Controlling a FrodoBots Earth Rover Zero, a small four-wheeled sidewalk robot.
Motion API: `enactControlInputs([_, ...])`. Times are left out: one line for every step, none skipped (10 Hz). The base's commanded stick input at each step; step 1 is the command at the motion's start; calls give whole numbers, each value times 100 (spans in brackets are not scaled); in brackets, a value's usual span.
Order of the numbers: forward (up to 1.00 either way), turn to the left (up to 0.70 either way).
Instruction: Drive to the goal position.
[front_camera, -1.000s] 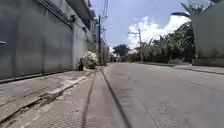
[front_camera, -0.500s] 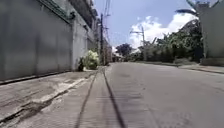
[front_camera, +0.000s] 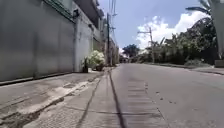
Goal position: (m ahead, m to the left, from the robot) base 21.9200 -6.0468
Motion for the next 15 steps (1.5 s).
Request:
enactControlInputs([100, -1])
enactControlInputs([100, -1])
enactControlInputs([100, -1])
enactControlInputs([100, -1])
enactControlInputs([100, -1])
enactControlInputs([100, -1])
enactControlInputs([100, -1])
enactControlInputs([100, -1])
enactControlInputs([100, -1])
enactControlInputs([100, -1])
enactControlInputs([100, -1])
enactControlInputs([100, -1])
enactControlInputs([100, -6])
enactControlInputs([100, -16])
enactControlInputs([100, -36])
